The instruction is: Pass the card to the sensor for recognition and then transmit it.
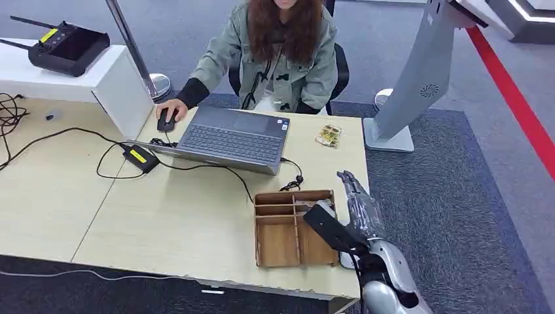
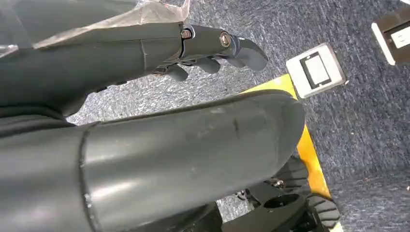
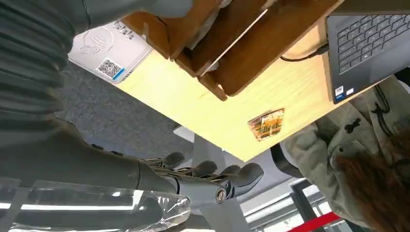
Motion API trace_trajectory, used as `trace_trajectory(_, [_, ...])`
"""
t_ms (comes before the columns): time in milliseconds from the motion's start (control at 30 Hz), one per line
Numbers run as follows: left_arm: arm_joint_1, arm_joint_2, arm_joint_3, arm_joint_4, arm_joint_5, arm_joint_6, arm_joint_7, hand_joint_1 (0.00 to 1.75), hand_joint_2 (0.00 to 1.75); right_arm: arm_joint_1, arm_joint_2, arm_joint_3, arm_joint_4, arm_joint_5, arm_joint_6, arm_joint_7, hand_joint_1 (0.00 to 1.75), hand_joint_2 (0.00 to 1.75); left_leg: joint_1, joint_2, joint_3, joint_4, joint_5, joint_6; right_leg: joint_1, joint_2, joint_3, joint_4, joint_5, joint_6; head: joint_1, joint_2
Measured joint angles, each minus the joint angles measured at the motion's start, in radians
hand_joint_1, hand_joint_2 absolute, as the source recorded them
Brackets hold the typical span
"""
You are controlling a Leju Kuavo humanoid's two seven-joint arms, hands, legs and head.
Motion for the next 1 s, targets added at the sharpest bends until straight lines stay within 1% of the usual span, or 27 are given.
trace_trajectory(200, [0.0,0.0,0.0,0.0,0.0,0.0,0.0,0.0,0.0,0.0,0.005,0.0,0.017,0.0,0.0,0.0,0.14,1.75,0.0,0.0,0.0,0.0,0.0,0.0,0.0,0.0,0.0,0.0,0.0,0.0,0.0,0.0])
trace_trajectory(500, [-0.001,0.0,0.0,0.0,0.0,0.0,0.0,0.0,0.0,-0.001,0.013,0.0,0.038,0.012,-0.005,-0.001,0.21,1.75,0.0,0.0,0.0,0.0,0.0,0.0,0.0,0.0,0.0,0.0,0.0,0.0,0.0,0.0])
trace_trajectory(733, [-0.004,0.0,0.0,0.0,-0.002,-0.009,0.001,0.0,0.0,-0.015,0.037,0.0,0.069,0.073,-0.016,-0.003,0.28,1.75,0.0,0.0,0.0,0.0,0.0,0.0,0.0,0.0,0.0,0.0,0.0,0.0,0.0,0.0])
trace_trajectory(1000, [-0.008,0.0,0.0,0.0,-0.002,-0.011,0.003,0.0,0.0,-0.033,0.068,0.002,0.078,0.115,0.0,0.018,0.38,1.75,0.0,0.0,0.0,0.0,0.0,0.0,0.0,0.0,0.0,0.0,0.0,0.0,0.0,0.0])
